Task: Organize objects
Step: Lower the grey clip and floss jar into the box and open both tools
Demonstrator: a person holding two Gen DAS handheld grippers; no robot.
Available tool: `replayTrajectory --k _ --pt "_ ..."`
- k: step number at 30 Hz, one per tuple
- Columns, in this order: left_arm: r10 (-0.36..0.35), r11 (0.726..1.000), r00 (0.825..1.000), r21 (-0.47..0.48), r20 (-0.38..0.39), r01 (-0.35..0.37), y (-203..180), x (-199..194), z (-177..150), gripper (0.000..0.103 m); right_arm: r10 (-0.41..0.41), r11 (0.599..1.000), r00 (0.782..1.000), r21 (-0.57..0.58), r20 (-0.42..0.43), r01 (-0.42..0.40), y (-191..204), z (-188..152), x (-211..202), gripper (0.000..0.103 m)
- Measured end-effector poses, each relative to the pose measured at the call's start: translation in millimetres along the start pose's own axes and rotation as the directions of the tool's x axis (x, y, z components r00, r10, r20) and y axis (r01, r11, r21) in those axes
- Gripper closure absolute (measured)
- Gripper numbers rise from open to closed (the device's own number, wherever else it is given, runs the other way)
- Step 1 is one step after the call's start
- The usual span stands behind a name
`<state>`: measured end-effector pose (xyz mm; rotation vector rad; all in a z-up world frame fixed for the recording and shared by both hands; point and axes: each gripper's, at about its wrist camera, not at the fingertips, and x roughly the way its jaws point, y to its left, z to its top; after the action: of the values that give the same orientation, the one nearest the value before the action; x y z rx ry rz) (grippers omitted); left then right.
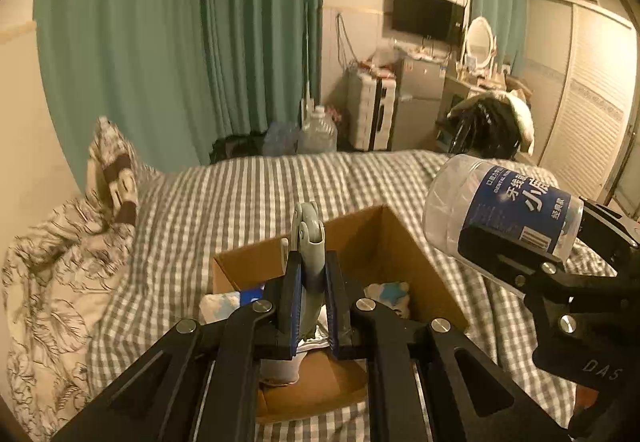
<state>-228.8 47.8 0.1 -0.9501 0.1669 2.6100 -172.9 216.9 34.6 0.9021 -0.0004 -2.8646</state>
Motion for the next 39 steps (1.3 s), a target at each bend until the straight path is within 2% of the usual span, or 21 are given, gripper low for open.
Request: replayTrajectory --k 8,20,28,32,35,37,39 --pt "-0.008 1.0 0.996 0.009 -0.09 0.008 4.2 54.9 -7.6 0.093 0.011 1.0 0.996 0.016 -0.085 -0.01 -13.7 -7.8 52.3 0.041" --pt "0.014 1.0 0.993 0.027 -0.117 -0.011 6.9 99.9 0.8 0.093 0.007 1.0 0.99 0.018 -0.144 -0.004 -21.2 -11.0 103.1 0.041" --pt "0.012 1.0 0.984 0.012 -0.176 -0.01 14.1 126.0 -14.0 0.092 0.007 0.999 0.99 0.053 -0.143 0.001 -31.0 -13.9 110.1 0.041" --pt "0.023 1.0 0.984 0.0 -0.175 -0.023 17.5 121.6 -14.6 0.09 0.014 0.998 0.994 0.058 -0.105 -0.008 -29.9 -7.8 101.9 0.03" --pt "0.056 0.998 0.985 0.01 -0.161 -0.055 18.5 110.5 -12.9 0.076 0.009 0.998 0.997 0.058 -0.075 -0.004 -27.5 -2.3 91.2 0.028" --pt "0.077 0.997 0.988 0.014 -0.13 -0.076 20.8 98.0 -9.3 0.048 -0.003 0.998 0.998 0.054 -0.059 0.006 -26.1 1.6 81.5 0.025" --pt "0.092 0.996 0.992 0.009 -0.086 -0.091 22.9 81.6 -5.0 0.042 -0.016 0.998 0.999 0.054 -0.042 0.018 -24.3 6.8 70.5 0.023"
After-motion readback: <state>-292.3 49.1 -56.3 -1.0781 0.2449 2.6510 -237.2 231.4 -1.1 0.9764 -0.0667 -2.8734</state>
